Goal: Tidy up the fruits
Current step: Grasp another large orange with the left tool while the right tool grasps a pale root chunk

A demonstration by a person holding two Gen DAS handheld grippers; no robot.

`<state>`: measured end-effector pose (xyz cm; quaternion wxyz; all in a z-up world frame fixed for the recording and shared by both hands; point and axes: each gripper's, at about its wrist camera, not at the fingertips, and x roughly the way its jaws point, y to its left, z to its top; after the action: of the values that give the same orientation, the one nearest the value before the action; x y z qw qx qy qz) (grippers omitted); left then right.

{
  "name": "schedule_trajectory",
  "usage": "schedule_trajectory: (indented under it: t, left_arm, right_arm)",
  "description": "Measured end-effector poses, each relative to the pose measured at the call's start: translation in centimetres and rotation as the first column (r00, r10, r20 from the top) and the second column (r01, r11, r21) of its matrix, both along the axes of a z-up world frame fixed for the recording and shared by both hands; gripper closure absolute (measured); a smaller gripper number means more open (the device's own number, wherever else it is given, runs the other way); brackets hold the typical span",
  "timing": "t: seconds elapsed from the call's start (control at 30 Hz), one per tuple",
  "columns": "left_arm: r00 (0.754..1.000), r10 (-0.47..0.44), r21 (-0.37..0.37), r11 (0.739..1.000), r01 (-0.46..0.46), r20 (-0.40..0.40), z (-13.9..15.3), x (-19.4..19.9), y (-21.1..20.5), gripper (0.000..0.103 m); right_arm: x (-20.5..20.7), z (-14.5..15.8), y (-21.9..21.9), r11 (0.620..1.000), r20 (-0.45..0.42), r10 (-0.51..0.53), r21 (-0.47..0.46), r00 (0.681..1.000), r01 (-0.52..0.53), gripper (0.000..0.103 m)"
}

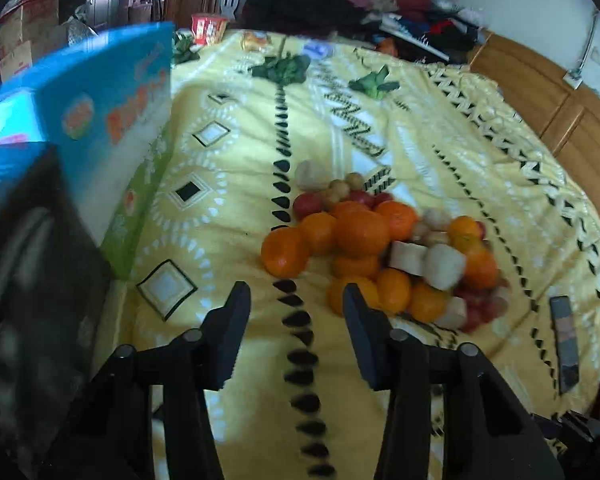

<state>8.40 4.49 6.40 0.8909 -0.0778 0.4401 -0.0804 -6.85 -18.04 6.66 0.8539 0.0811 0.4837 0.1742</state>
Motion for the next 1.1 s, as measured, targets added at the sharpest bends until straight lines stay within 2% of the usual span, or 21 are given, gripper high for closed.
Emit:
schedule_trajectory:
  t: [0.1,0.23,0.5,0.53,0.57,0.7,0.97,1.1]
  left_arm:
    - [1.000,0.003,0.016,1.000,-0.003,-0.017,-1.5,2.0,-0.3,0.056]
    - [0.999,0.023,-0.010,1.000,-0.023,-0.025,-3.0,3.5,0.1,0.056]
    - [1.000,0.019,-0.012,1.000,-0.019,-0.020,-4.4,5.3,-0.5,0.057]
    - [1.000,0.011,-0.014,1.000,-0.011,-0.015,-4.4,5.3,-0.6,0.064]
    - [1.000,0.010,-0.005,1.000,-0.010,-0.012,-4.3,5.2,-0.7,0.065]
    - [1.000,0.016,-0.035,0.999,-0.015,0.014,-3.1,3.8,-0.6,0.065]
    - [0.997,-0.025,-0.084,0.996,0.030,0.068,-0.5,0.4,-1.1,0.065]
    - [0.996,-0.046,-0.101,0.993,0.054,0.075,0.1,0.1,-1.7,0.065]
  right_arm:
    - [0.8,-1.0,-0.8,1.000,-0.013,-0.004,0.010,1.000,0.004,0.051]
    - [1.8,-1.2,-1.7,1.000,0.000,-0.012,0.022,1.000,0.012,0.051]
    - [3.8,-1.2,-3.8,0.998,0.027,-0.055,0.016,0.998,0.054,0.051]
    - [4.1,-1.2,-4.2,0.998,0.026,-0.064,0.017,0.998,0.064,0.051]
    - [4.5,-1.3,-4.6,0.997,0.025,-0.076,0.018,0.997,0.076,0.051]
    - [6.5,-1.4,-5.9,0.993,0.028,-0.116,0.025,0.993,0.115,0.051]
    - [11.0,-2.4,-7.5,0.970,-0.004,-0.200,0.137,0.980,0.198,0.053]
    - [12.2,-2.8,-7.5,0.969,-0.008,-0.210,0.134,0.978,0.209,0.057]
